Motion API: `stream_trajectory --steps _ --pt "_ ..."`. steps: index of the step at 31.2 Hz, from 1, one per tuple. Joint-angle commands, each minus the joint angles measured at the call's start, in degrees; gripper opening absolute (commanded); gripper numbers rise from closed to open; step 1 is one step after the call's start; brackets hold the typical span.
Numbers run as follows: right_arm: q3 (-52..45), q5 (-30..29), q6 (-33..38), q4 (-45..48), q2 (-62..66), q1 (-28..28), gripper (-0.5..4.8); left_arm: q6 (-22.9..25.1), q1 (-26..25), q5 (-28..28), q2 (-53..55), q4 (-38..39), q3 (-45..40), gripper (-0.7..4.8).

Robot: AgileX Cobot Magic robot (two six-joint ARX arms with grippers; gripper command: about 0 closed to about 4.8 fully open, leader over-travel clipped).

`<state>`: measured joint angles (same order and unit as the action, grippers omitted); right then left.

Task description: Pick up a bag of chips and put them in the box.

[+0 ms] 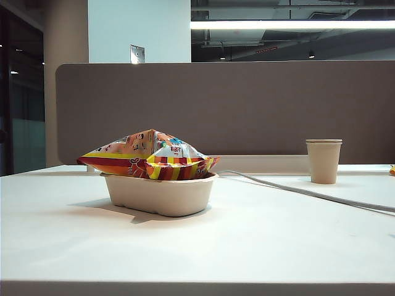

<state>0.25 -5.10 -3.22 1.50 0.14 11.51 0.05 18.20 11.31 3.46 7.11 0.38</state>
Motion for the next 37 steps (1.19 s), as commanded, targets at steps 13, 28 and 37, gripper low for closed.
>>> stream_trajectory --steps 13,28,37 --pt "-0.1 0.1 0.2 0.8 0.0 0.0 1.47 1.6 -5.4 -1.2 -1.5 -0.3 0.2 1.47" --pt "-0.1 0.1 0.2 0.8 0.0 0.2 1.47 2.6 -10.1 -2.9 -3.3 -1.1 0.2 1.47" --pt "-0.1 0.1 0.2 0.8 0.0 0.2 1.47 2.5 -11.8 -3.2 -3.3 -2.9 0.2 1.47"
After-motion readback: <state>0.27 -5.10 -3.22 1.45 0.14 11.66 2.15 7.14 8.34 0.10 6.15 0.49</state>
